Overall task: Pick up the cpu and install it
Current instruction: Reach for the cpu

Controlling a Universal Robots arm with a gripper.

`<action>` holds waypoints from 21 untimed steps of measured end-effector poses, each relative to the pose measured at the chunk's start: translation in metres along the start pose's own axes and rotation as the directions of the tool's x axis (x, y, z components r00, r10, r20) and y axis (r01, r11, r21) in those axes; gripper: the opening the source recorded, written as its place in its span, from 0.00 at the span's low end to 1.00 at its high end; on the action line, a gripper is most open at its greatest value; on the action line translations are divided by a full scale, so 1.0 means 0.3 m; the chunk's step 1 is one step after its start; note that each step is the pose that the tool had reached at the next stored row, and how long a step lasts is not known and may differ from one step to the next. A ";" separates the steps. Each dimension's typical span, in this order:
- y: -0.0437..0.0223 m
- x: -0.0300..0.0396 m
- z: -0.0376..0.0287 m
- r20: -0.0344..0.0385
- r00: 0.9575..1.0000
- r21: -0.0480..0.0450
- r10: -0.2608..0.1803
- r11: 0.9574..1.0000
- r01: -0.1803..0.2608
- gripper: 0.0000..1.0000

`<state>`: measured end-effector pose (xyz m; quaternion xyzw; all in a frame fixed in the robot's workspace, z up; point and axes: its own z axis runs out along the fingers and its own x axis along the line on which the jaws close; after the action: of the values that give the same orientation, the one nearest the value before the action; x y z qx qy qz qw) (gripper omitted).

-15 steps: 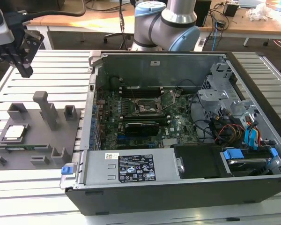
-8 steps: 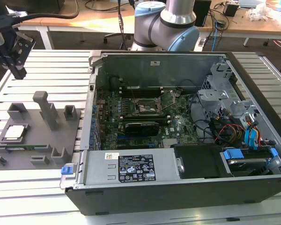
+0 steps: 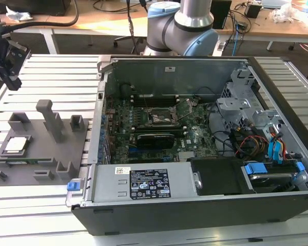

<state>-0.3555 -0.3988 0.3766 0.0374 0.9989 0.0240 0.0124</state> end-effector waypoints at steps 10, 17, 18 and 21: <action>-0.003 0.037 0.010 0.000 1.000 0.000 0.000 1.000 0.000 0.11; -0.005 0.056 0.014 0.000 1.000 0.000 0.000 1.000 0.000 0.11; -0.005 0.059 0.014 0.000 1.000 0.000 0.000 1.000 0.000 0.11; -0.006 0.071 0.015 0.000 1.000 0.000 0.000 1.000 0.000 0.11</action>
<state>-0.3768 -0.3988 0.3714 0.0374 0.9989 0.0240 0.0124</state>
